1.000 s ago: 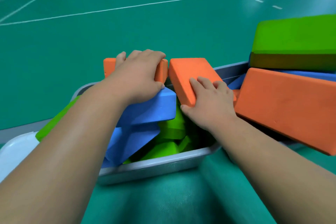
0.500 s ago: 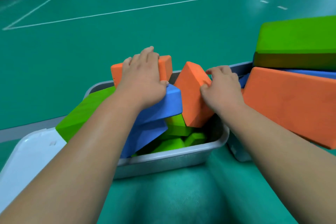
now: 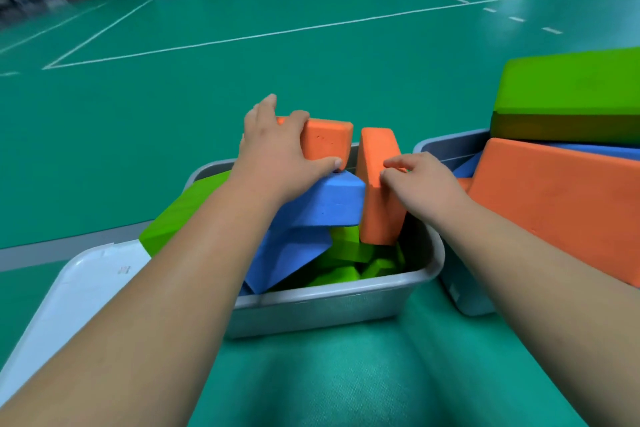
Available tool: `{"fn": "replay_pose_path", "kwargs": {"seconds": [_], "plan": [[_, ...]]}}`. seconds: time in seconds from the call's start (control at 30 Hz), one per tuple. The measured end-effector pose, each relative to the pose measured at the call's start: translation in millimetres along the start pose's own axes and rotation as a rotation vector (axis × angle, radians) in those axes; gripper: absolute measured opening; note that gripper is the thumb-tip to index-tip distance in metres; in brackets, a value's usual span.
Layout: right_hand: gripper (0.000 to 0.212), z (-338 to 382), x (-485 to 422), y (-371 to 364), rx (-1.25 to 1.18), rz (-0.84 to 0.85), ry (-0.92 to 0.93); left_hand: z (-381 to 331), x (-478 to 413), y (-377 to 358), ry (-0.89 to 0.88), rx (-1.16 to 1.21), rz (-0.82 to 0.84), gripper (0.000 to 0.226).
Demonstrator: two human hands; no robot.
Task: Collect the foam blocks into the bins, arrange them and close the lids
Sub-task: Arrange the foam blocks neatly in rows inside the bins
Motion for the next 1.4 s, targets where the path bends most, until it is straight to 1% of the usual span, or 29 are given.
{"fn": "replay_pose_path", "kwargs": {"seconds": [0.07,0.13,0.2,0.27,0.33,0.4,0.43,0.53,0.6,0.63,0.67,0.7,0.77,0.8,0.83,0.9,0.93,1.0,1.07,1.13,1.2,1.27,1.33,1.4], "plan": [[0.047,1,2,-2,0.012,0.047,0.008,1,2,-1,0.069,0.039,0.044,0.094],[0.050,1,4,-3,0.030,0.058,0.031,2,3,-3,0.098,0.110,0.053,0.098],[0.048,1,4,-1,0.029,0.022,0.030,6,2,0,0.093,0.199,-0.007,0.102],[0.047,3,5,4,-0.005,-0.037,0.005,11,0,4,0.091,0.283,-0.081,0.098],[0.048,9,6,10,-0.060,-0.095,0.003,15,0,5,0.124,0.393,-0.081,0.094],[0.050,19,7,17,-0.109,-0.146,0.042,19,4,3,0.152,0.542,-0.034,0.086],[0.050,24,7,18,-0.122,-0.157,0.074,22,6,2,0.139,0.603,-0.014,0.079],[0.053,40,14,15,-0.089,-0.128,0.226,31,13,-1,0.045,0.744,0.092,0.061],[0.052,47,19,7,-0.050,-0.098,0.296,30,18,-3,0.022,0.812,0.198,0.056],[0.051,49,21,4,-0.027,-0.096,0.310,30,19,-5,0.037,0.798,0.215,0.058],[0.049,51,23,2,-0.007,-0.098,0.313,32,19,-6,0.085,0.758,0.203,0.065],[0.048,52,25,0,-0.001,-0.099,0.304,35,19,-7,0.170,0.726,0.177,0.076],[0.048,54,28,-1,-0.004,-0.105,0.286,43,22,-10,0.430,0.724,0.176,0.097],[0.049,56,30,-1,0.002,-0.105,0.284,47,27,-13,0.555,0.772,0.224,0.096],[0.050,56,31,-2,0.014,-0.100,0.283,47,33,-15,0.639,0.859,0.293,0.090],[0.051,58,31,-4,0.052,-0.081,0.275,42,42,-18,0.687,1.045,0.389,0.077],[0.051,59,31,-4,0.068,-0.074,0.264,41,43,-18,0.678,1.103,0.386,0.071],[0.050,63,32,-5,0.070,-0.087,0.245,45,42,-13,0.671,1.144,0.280,0.054],[0.054,65,33,-5,0.027,-0.121,0.222,56,40,-3,0.724,1.148,0.127,0.040],[0.059,66,35,-4,-0.008,-0.148,0.201,70,38,13,0.766,1.126,-0.005,0.037],[0.056,67,36,-7,-0.006,-0.145,0.196,90,39,29,0.769,1.081,-0.122,0.037],[0.052,68,39,-13,0.028,-0.130,0.220,109,42,41,0.778,1.089,-0.220,0.035],[0.048,69,43,-22,0.075,-0.110,0.256,126,50,43,0.807,1.151,-0.279,0.034],[0.041,73,47,-29,0.081,-0.102,0.276,139,60,33,0.840,1.212,-0.279,0.034]]}}
Point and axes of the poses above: each hand's wrist, its own x-axis away from the middle knuckle, its own y-axis out of the back of the hand, z = x × y, the point moved 3 cm from there along -x, towards the middle knuckle, and after that the axes turned 13 degrees about -y, right-handed, at the moved point
